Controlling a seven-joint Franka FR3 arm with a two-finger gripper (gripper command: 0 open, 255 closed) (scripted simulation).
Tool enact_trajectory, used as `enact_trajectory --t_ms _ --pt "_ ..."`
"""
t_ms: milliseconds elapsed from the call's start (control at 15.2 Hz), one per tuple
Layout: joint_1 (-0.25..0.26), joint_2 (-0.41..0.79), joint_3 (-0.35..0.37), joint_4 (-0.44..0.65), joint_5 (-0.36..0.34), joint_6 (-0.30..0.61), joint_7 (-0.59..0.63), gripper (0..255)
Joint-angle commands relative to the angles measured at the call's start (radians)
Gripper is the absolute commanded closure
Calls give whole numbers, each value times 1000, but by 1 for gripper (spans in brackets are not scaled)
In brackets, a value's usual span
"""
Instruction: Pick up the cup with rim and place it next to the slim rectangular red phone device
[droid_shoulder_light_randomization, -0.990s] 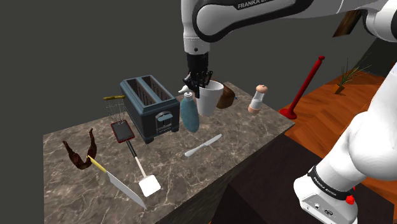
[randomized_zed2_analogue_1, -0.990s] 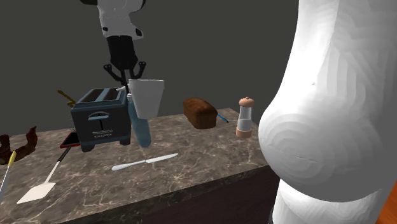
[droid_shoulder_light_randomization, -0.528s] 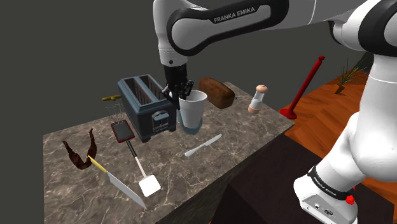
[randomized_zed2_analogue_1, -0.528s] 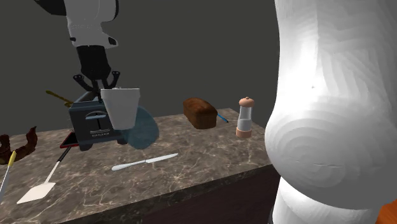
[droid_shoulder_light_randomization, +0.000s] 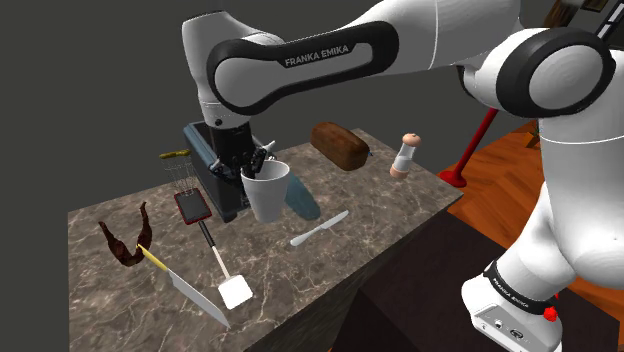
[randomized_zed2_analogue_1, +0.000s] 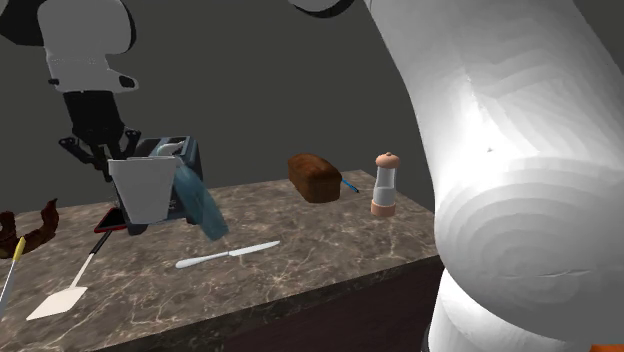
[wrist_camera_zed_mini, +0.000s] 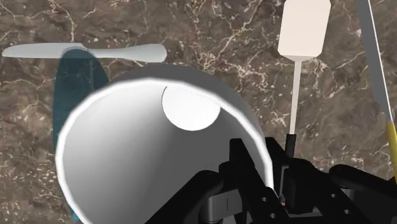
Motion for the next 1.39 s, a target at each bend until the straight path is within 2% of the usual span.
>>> enact_trajectory --t_ms 0,132,924,1320 --pt "41 79 -1 107 -15 -28 29 255" --pt "88 173 -4 242 -29 -68 53 255" --pt "82 213 -13 146 -39 66 57 255" --pt "82 217 -13 142 -40 73 57 255"
